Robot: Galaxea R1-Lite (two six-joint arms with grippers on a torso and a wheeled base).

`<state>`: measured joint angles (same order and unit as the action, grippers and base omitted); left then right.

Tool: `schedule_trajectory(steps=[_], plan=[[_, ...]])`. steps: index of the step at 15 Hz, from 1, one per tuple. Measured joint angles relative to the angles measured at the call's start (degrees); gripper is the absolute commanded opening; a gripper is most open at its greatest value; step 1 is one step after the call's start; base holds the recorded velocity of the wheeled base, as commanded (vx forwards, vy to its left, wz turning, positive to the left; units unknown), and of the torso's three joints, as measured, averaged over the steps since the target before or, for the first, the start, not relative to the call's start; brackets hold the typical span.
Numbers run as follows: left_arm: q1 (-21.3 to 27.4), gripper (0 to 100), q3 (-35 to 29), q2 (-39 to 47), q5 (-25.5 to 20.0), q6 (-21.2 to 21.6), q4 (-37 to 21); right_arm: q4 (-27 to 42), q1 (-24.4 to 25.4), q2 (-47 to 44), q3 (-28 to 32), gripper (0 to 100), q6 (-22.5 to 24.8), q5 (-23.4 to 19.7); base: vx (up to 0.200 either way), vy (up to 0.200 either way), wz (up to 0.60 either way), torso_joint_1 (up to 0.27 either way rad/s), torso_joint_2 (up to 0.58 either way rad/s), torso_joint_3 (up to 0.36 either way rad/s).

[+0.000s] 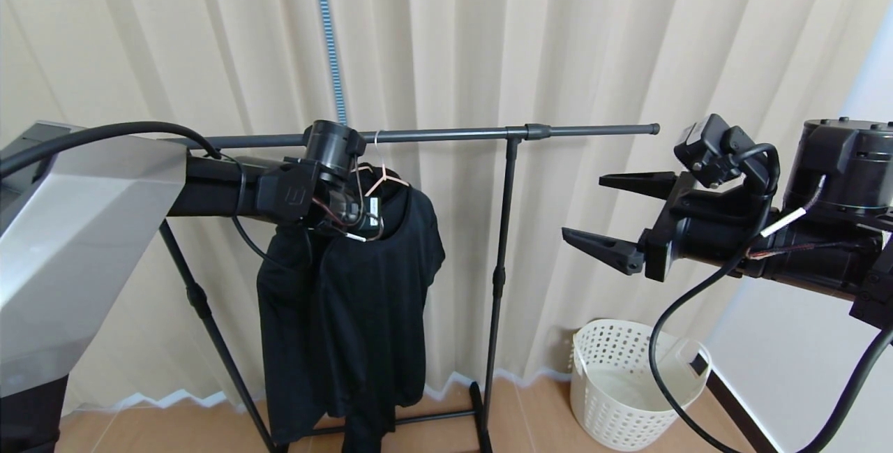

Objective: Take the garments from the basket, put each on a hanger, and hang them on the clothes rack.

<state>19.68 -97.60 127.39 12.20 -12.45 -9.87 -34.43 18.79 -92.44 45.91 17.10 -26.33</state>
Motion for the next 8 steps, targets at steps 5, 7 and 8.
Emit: schedule_trajectory(steps=[5,7,8], plan=[[0.05,0,-0.02,0.33,0.05,-0.71,-0.02,0.00,-0.02,-0.28,0.12,100,0.00,0.00,0.000,0.000,0.00,0.000,0.00,0.000],[0.06,0,0.16,0.28,0.06,-0.82,-0.02,0.00,0.00,-0.37,0.12,100,0.00,0.00,0.000,0.000,0.00,0.000,0.00,0.000],[0.06,0,0.20,0.26,0.06,-0.82,-0.02,0.00,0.00,-0.44,0.12,100,0.00,0.00,0.000,0.000,0.00,0.000,0.00,0.000]])
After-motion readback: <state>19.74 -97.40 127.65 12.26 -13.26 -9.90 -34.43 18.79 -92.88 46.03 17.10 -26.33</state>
